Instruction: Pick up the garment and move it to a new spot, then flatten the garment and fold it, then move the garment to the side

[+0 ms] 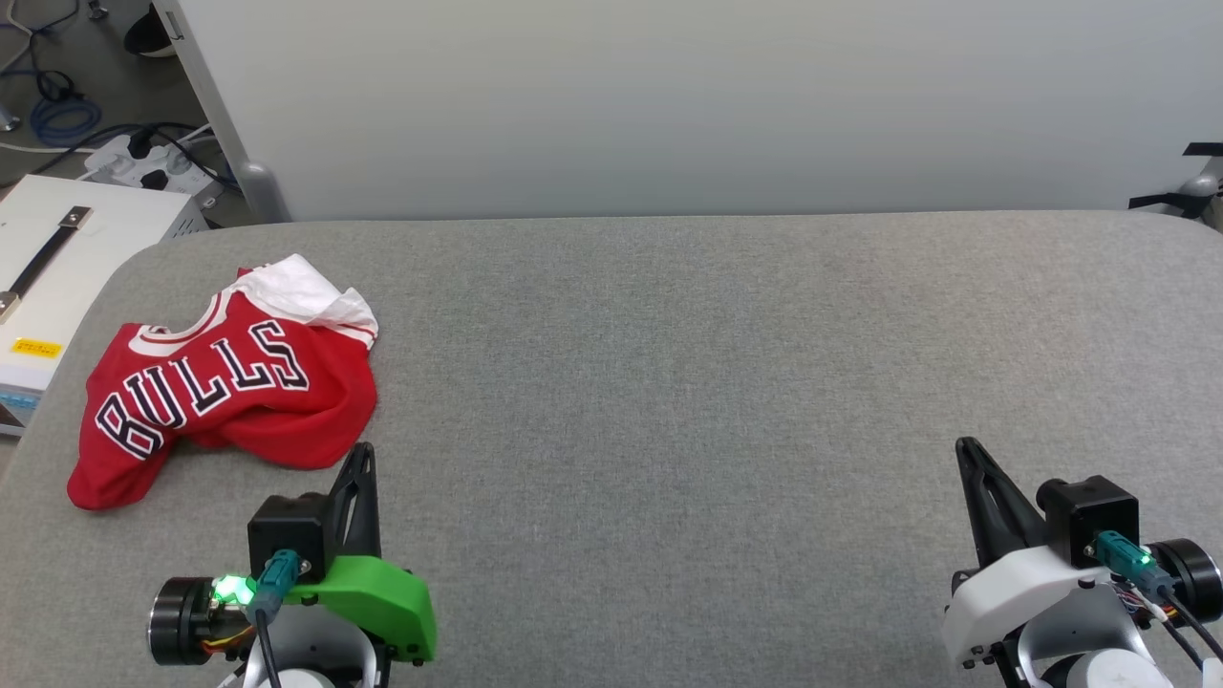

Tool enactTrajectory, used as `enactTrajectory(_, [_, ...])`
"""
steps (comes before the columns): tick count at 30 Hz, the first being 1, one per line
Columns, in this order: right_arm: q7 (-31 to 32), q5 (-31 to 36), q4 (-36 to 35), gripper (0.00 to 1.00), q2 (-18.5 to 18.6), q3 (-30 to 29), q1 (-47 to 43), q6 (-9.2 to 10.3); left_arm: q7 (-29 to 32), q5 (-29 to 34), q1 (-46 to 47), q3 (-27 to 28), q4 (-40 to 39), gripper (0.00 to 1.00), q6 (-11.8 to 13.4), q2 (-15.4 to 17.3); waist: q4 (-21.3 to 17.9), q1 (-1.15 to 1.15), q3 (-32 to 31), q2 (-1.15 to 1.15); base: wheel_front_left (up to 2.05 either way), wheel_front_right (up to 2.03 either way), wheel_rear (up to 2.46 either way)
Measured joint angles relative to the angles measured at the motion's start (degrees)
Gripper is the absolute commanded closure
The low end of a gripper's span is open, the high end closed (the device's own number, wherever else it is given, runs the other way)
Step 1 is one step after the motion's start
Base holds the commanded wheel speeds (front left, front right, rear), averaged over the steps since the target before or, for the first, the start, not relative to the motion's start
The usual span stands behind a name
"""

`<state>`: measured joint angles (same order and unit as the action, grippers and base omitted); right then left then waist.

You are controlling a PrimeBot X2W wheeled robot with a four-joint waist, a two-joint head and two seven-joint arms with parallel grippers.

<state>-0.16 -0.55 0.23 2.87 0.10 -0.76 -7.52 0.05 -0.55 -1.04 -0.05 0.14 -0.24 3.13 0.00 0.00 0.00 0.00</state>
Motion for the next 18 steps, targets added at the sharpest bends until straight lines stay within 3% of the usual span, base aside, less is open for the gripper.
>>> enactTrajectory(18, [0.0, 0.0, 0.0, 1.0, 0.0, 0.0, 0.0, -0.01, 0.0, 0.0, 0.0, 0.0, 0.0, 1.0, 0.0, 0.0, 0.0, 0.0, 0.0, 0.0, 0.0, 0.0, 0.0])
